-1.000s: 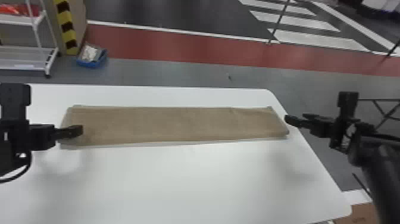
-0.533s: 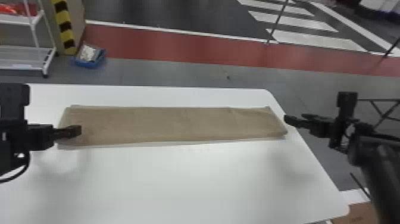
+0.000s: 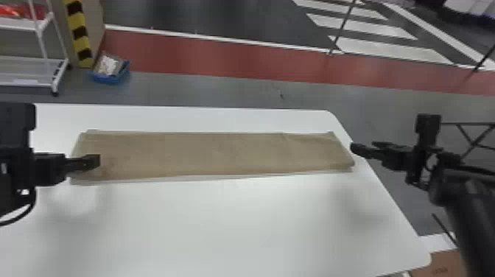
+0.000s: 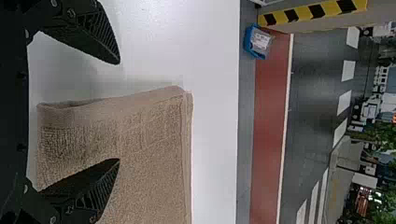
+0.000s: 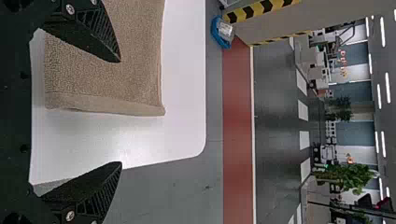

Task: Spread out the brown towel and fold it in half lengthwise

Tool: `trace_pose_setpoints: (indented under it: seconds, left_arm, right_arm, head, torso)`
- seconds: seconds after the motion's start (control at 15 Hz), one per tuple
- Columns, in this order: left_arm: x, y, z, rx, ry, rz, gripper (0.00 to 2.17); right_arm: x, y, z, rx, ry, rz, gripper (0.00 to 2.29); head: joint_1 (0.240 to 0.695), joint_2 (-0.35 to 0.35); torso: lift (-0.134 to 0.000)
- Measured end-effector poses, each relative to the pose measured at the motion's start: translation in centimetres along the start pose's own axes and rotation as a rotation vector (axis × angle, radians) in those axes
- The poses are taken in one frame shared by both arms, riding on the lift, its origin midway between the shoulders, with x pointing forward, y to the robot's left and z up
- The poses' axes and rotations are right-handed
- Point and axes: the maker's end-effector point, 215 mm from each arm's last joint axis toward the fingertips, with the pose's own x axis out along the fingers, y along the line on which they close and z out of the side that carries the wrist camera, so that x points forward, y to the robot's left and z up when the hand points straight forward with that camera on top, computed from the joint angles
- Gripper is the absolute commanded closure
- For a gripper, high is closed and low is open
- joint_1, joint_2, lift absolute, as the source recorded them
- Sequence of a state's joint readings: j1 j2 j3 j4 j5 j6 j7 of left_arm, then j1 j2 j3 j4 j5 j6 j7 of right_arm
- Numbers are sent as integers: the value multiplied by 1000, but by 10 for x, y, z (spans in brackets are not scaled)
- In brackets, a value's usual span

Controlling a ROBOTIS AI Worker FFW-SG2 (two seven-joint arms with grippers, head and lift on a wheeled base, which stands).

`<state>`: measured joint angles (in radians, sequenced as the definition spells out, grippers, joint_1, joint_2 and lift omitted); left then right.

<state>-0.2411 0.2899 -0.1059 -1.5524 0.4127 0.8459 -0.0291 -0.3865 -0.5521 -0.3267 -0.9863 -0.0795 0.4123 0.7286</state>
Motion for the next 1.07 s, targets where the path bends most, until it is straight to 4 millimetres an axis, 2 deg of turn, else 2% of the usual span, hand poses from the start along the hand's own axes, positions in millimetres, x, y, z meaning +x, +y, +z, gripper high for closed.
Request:
trace_pose_setpoints:
  seconds: [1.07]
  left_arm:
    - [0,-2,2,1,-4,-3,174]
  right_arm:
    - [-1,-3,6,-7,-21,-5,107]
  head:
    - [695,-285]
  torso:
    - [-128]
